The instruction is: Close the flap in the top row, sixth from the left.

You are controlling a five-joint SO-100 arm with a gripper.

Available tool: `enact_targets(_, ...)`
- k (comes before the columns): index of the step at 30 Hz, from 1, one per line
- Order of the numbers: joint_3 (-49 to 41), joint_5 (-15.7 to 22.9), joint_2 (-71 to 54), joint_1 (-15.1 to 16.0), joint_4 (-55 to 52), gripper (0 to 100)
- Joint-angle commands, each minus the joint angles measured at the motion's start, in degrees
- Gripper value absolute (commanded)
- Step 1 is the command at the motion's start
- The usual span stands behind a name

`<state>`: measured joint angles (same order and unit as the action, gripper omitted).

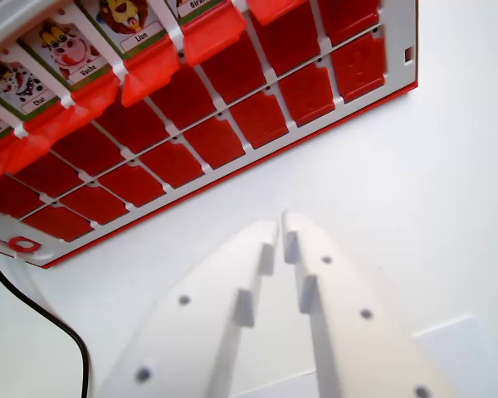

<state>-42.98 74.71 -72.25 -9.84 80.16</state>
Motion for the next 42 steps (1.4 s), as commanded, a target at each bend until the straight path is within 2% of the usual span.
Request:
enact_targets(1,7.7,-0.9,2.4,-0.4,-2.9,0)
enact_targets(11,15.9,-2.3,14.2,-0.4,-7.7,0)
enact_targets(29,18.2,-8.9,21.9,0.9,-19.4,0)
enact_targets(42,21.4,-11.6,25.0,2.4,-23.0,0)
